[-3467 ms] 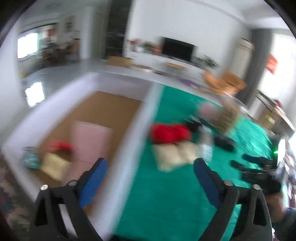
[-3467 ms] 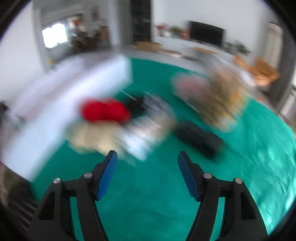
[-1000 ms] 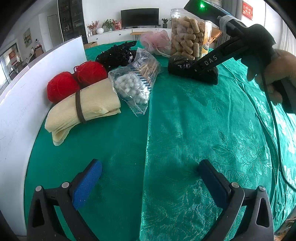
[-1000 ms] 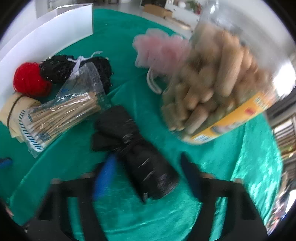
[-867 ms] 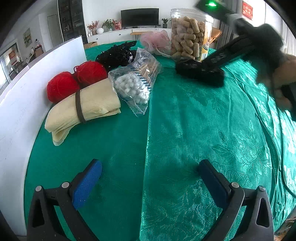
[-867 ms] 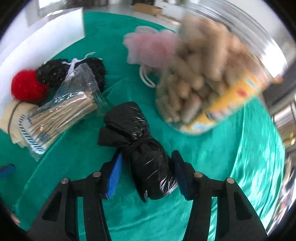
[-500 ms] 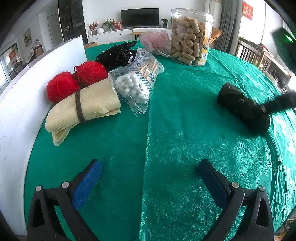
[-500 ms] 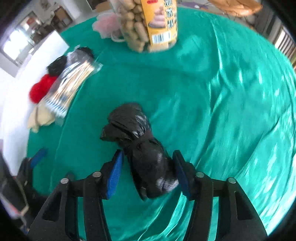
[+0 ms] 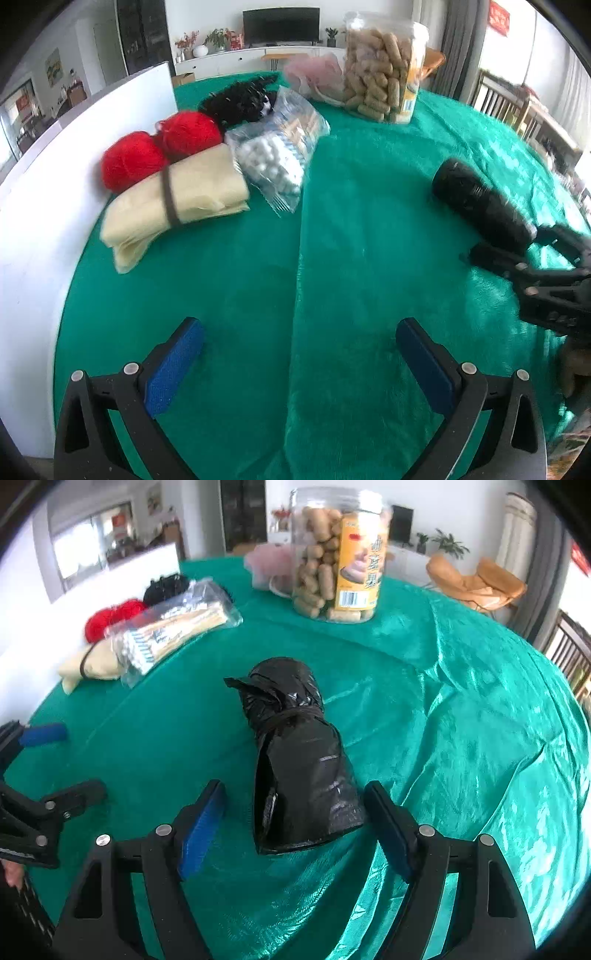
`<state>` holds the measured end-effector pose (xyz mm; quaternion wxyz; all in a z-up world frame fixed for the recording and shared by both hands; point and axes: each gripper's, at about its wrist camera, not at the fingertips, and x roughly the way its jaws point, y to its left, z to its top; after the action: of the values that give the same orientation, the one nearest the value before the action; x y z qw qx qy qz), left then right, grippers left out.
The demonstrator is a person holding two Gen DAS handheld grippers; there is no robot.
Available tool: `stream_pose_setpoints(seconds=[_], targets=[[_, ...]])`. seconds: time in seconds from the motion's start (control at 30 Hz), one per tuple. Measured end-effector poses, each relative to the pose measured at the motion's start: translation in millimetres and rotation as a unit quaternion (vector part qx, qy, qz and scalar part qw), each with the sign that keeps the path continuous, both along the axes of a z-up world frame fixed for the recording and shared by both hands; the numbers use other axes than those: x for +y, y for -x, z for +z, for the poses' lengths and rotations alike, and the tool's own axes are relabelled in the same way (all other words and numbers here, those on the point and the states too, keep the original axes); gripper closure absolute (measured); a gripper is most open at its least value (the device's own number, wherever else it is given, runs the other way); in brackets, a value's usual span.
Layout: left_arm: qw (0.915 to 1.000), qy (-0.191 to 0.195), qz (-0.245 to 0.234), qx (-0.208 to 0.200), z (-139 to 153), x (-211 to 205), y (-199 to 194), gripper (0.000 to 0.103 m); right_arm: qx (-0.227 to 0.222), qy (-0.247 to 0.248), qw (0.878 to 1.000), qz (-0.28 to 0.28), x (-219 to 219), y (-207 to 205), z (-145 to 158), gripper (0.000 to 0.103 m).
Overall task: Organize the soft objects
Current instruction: 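Grasp the black plastic bag bundle with the right tool, then move the left tool onto the cream cloth bundle and grasp it while the right tool holds the black bag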
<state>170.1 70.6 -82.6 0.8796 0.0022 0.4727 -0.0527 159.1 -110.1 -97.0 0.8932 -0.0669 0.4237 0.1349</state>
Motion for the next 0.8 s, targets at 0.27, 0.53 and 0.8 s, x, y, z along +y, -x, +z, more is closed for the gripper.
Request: stream_pose_setpoints(seconds=[0.27, 0.53, 0.8], targets=[[0.9996, 0.007, -0.026, -0.011, 54.2, 54.2, -50.2, 0.000, -0.002, 0.002, 1.000, -0.004, 10.6, -13.4, -1.0, 0.023], [0.9982, 0.004, -0.034, 0.049, 25.4, 80.1, -125.7, 0.000, -0.002, 0.002, 1.000, -0.005, 7.7, -8.7, 0.3, 0.023], [0.9800, 0.042, -0.155, 0.117, 14.1, 56.9, -96.8, 0.000, -0.002, 0.001, 1.000, -0.005, 7.2, -8.6, 0.2, 0.023]])
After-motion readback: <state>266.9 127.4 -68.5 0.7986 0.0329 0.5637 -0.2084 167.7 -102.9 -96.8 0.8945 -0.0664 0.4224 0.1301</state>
